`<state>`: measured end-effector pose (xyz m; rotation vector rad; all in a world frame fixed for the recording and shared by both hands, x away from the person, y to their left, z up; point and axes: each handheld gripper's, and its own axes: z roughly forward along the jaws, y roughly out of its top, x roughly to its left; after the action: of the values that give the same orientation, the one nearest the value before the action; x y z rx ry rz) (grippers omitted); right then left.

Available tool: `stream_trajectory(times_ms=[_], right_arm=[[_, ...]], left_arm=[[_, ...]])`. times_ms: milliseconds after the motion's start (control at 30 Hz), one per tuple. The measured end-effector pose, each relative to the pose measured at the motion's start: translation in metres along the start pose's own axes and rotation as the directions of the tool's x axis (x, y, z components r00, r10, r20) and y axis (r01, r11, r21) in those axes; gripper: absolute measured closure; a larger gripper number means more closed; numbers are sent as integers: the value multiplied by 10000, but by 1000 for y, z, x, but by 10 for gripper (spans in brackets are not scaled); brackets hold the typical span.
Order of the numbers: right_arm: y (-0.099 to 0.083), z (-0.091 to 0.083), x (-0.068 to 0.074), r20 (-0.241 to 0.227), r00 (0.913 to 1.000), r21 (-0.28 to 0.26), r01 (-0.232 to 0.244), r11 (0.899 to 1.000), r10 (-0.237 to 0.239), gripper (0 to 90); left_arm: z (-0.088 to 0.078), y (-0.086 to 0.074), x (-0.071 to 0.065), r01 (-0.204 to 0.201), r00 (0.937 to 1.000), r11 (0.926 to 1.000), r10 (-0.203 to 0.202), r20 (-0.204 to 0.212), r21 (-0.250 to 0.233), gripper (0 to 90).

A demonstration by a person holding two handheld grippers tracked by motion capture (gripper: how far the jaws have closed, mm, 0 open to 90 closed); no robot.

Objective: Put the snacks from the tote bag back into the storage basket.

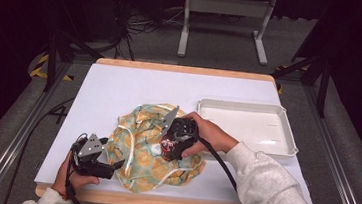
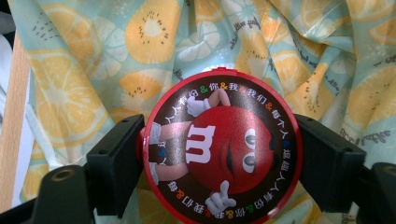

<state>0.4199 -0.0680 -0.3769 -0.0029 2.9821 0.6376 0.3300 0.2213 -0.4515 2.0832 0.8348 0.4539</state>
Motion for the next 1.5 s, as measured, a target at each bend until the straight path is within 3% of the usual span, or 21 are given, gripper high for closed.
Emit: stream_trajectory(times_ms=[867, 1233, 1500], right_arm=[[2, -11, 2, 307, 9994, -117, 140, 9998, -137, 232], [5, -27, 5, 489, 9982, -88, 343, 9994, -338, 233], [5, -43, 5, 673, 9976, -120, 185, 9998, -176, 234]], left_arm=[[0, 0, 0, 7, 10000, 10000, -7, 14, 3, 49], [1, 0, -1, 75, 10000, 9999, -75, 53, 81, 49], [1, 0, 0, 61, 10000, 9999, -62, 27, 127, 49]])
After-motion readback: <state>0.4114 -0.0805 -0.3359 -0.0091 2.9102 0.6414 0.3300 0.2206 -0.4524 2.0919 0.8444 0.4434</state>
